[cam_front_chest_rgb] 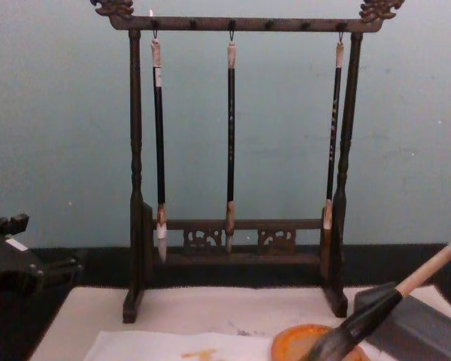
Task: Pick up the brush from the inkstone, write on the paper, then place the brush back to its original position.
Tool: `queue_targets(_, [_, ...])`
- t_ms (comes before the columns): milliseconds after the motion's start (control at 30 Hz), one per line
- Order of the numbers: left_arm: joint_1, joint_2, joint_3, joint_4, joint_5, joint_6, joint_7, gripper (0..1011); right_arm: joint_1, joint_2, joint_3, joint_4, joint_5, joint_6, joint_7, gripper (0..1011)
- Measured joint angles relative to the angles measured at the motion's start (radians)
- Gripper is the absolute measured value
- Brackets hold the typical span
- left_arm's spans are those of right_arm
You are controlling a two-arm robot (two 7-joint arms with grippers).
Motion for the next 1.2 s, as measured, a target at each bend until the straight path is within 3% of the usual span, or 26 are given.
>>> queue_targets(1200, [0.000,0.000,0.000,0.000,0.000,0.000,0.000,1010,0.000,0.000,0.000,0.000,0.000,0.000,0.000,1000])
